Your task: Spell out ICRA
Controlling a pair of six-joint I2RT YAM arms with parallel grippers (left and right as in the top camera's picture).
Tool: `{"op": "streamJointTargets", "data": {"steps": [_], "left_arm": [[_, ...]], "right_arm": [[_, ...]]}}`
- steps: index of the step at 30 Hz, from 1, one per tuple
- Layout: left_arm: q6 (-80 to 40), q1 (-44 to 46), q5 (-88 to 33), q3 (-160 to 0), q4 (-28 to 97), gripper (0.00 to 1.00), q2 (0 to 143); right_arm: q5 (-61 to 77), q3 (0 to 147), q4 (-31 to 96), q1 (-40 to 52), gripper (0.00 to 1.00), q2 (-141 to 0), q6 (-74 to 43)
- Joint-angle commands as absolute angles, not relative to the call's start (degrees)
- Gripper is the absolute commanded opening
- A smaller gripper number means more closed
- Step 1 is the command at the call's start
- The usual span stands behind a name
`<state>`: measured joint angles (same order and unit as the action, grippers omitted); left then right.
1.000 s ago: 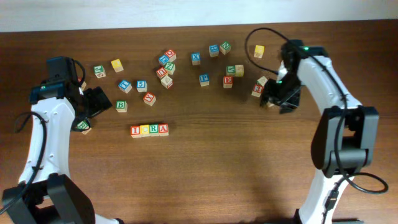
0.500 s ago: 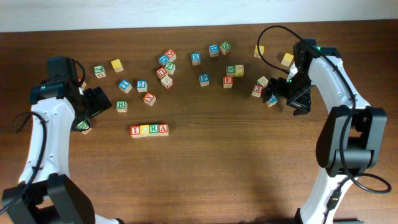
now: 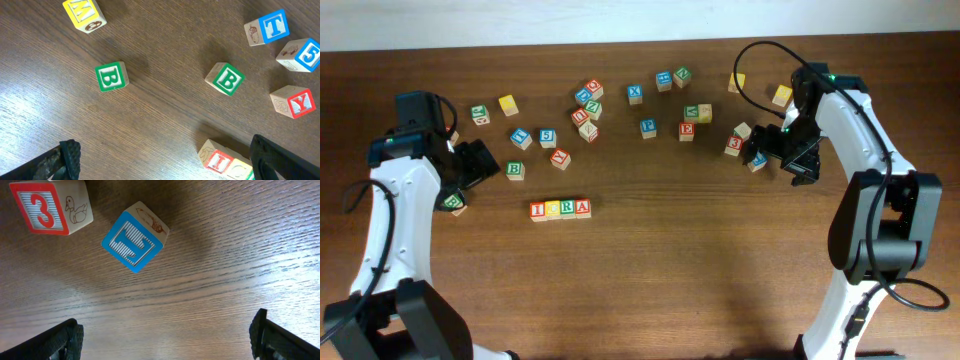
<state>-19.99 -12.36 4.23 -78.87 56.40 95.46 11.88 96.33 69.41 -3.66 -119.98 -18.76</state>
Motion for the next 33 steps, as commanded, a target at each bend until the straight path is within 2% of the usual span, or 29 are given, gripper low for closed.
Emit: {"op": "streamJointTargets", "data": {"steps": [1,9,14,20,21,22,23,24,33], "left_arm": [[-20.3,-12.5,3.8,-79.0,56.4,0.99,95.3],[-20.3,-12.5,3.8,-79.0,56.1,0.99,95.3],[-20.3,-12.5,3.8,-79.0,51.4,0.99,95.3],[-20.3,-12.5,-7.8,-79.0,49.9,0.99,95.3],[-20.2,-12.5,-7.7,-79.0,50.0,0.89,95.3],[-19.2,-12.4,-7.7,-78.8,50.1,0.52,95.5],[-19.2,-12.4,-7.6,-78.6,50.4,0.19,95.6],[-19.1,-12.4,-7.2,-78.1,50.9,0.00,95.8],[-15.8,-12.4,-3.2,-68.0,50.8,0.00,95.9]], "right_arm": [[11.4,97.0,69.4,-3.8,0.98,-119.0,-18.2],[11.4,97.0,69.4,-3.8,0.98,-119.0,-18.2],[11.4,97.0,69.4,-3.8,0.98,-119.0,-18.2],[11.4,97.0,69.4,-3.8,0.98,-119.0,-18.2],[11.4,97.0,69.4,-3.8,0.98,-119.0,-18.2],[11.4,97.0,69.4,-3.8,0.98,-119.0,-18.2],[11.4,97.0,69.4,-3.8,0.98,-119.0,-18.2],[11.4,97.0,69.4,-3.8,0.98,-119.0,-18.2],[11.4,97.0,69.4,-3.8,0.98,-119.0,-18.2]]}}
